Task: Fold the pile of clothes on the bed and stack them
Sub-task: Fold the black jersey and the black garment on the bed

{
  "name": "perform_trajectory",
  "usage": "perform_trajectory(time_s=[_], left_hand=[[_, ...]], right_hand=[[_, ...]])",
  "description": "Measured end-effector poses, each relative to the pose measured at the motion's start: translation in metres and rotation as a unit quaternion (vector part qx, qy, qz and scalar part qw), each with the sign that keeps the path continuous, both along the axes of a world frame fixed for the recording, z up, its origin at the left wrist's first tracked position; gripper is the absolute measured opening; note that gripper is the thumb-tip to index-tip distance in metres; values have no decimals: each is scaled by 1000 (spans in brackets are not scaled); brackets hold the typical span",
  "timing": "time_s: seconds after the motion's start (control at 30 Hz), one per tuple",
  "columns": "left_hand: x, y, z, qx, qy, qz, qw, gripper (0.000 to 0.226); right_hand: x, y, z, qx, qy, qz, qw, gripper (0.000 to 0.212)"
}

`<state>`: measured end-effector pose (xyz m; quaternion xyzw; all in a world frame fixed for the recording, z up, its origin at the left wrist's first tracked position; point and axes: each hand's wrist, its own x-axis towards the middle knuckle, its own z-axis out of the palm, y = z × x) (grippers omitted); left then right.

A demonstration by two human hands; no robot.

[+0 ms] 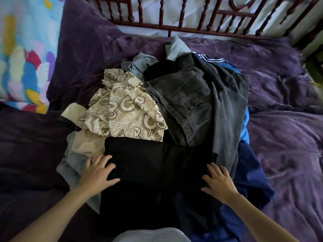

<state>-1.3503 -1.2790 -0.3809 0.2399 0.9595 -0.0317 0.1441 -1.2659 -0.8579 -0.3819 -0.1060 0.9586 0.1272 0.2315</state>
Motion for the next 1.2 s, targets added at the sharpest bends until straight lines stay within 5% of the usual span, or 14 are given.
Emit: perform_trajectory(time_s=[0.1, 0.17, 0.23, 0.37, 0.47, 0.6, 0.73, 0.8, 1.0, 1.07, 1.13, 1.2], left_hand=[[-8, 17, 9, 25, 53, 50, 997, 47], [-22, 28, 20, 67, 56, 118, 989, 36], [-43, 38, 29, 83, 47, 175, 980, 48], [-91, 52, 36, -113, -101, 53, 987, 89], [-106, 60, 34, -169, -147, 11, 975, 75], [-114, 47, 45, -60, -129, 25, 990, 6], [-107, 19, 56, 117, -40, 94, 988, 31], [-84, 15, 57, 169, 37, 44, 984, 41], [17, -5, 25, 137, 118, -110, 977, 66], [53, -14, 11, 124, 135, -126, 975, 51], [84, -18, -5, 92, 101, -104, 985, 42], [108, -18, -23, 51, 6, -56, 997, 60]], right_hand=[[-19, -10, 8, -31, 42, -51, 997, 49], [-39, -18, 23, -39, 83, -99, 991, 32], [-62, -22, 30, -38, 93, -140, 985, 49], [-90, -19, 19, 5, -31, -124, 992, 80], [-97, -12, 13, 19, -28, -145, 989, 70], [-99, 12, 21, -34, 6, -194, 980, 26], [-88, 44, 38, -71, 110, -250, 959, 26], [-71, 50, 40, -90, 139, -236, 958, 26], [25, 41, 21, -150, 267, -59, 950, 31], [64, 34, 6, -148, 246, -19, 958, 38], [102, 26, -16, -127, 104, -81, 983, 70], [123, 14, -34, -89, -11, -152, 984, 93]])
